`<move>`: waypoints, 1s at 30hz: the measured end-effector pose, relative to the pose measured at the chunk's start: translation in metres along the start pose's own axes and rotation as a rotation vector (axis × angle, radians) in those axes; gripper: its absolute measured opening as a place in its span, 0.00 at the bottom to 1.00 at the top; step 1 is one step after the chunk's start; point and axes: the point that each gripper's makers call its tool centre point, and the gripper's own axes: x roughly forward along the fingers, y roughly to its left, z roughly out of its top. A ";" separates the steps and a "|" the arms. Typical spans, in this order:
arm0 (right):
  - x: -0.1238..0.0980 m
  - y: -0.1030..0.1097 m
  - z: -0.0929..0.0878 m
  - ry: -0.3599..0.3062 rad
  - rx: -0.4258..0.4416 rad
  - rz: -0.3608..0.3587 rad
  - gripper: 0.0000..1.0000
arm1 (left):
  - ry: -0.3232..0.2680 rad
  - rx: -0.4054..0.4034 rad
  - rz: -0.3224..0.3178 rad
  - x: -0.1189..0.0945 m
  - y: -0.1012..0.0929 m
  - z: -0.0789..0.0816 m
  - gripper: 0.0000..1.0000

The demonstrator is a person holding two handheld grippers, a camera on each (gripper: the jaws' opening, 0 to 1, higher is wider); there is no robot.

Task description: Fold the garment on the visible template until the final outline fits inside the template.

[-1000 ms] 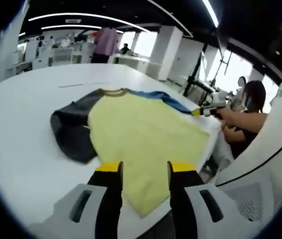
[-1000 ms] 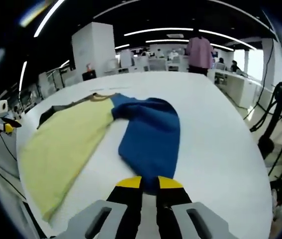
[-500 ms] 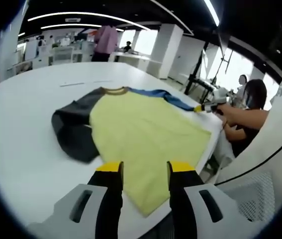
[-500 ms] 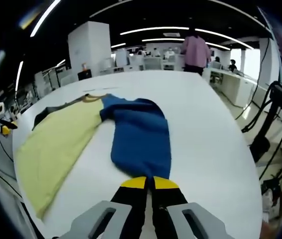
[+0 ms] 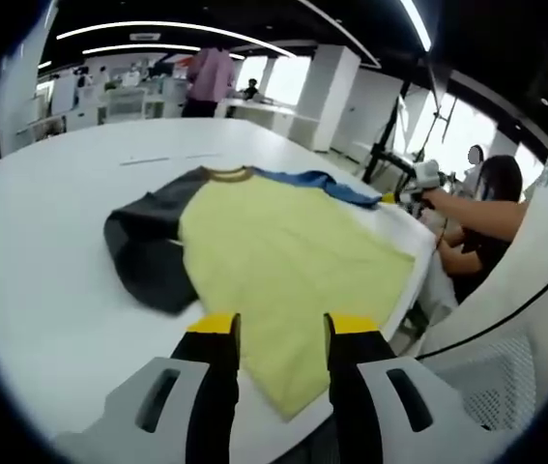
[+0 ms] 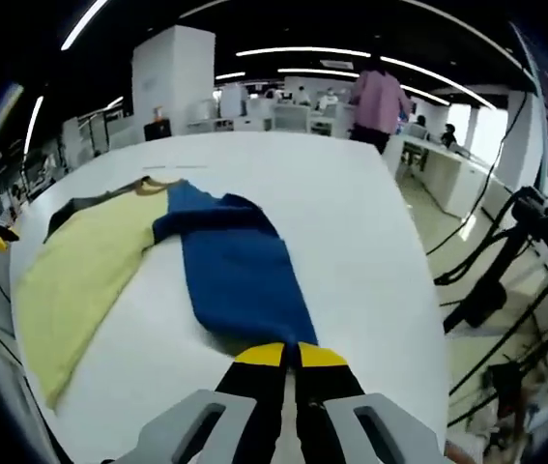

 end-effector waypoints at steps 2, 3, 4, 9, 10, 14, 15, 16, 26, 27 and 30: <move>0.001 -0.006 0.001 0.009 -0.007 -0.006 0.00 | 0.001 -0.002 0.004 0.000 0.001 -0.001 0.32; 0.002 -0.010 0.002 0.017 -0.011 -0.011 0.00 | 0.000 -0.003 0.005 0.000 0.001 -0.001 0.32; 0.003 -0.013 0.002 0.020 -0.014 -0.014 0.00 | -0.001 -0.004 0.007 0.000 0.001 0.000 0.32; 0.006 -0.030 0.006 0.046 -0.033 -0.031 0.00 | -0.005 -0.012 0.019 -0.001 0.004 0.001 0.31; 0.007 -0.034 0.007 0.051 -0.035 -0.035 0.00 | -0.007 -0.014 0.022 -0.001 0.004 0.001 0.31; 0.010 -0.047 0.007 0.084 -0.059 -0.050 0.00 | -0.007 -0.016 0.027 0.000 0.005 0.002 0.31; 0.011 -0.050 0.007 0.089 -0.066 -0.055 0.00 | -0.006 -0.017 0.028 0.000 0.005 0.001 0.31; 0.011 -0.052 0.008 0.094 -0.068 -0.057 0.00 | -0.006 -0.017 0.030 0.000 0.005 0.001 0.31; 0.006 -0.063 0.008 0.150 -0.133 -0.090 0.00 | 0.001 -0.025 0.035 0.004 0.005 0.000 0.30; 0.005 -0.064 0.008 0.153 -0.145 -0.094 0.00 | 0.001 -0.026 0.035 0.005 0.005 0.001 0.30; 0.003 -0.066 0.011 0.149 -0.158 -0.103 0.00 | 0.003 -0.025 0.032 0.007 0.005 0.001 0.30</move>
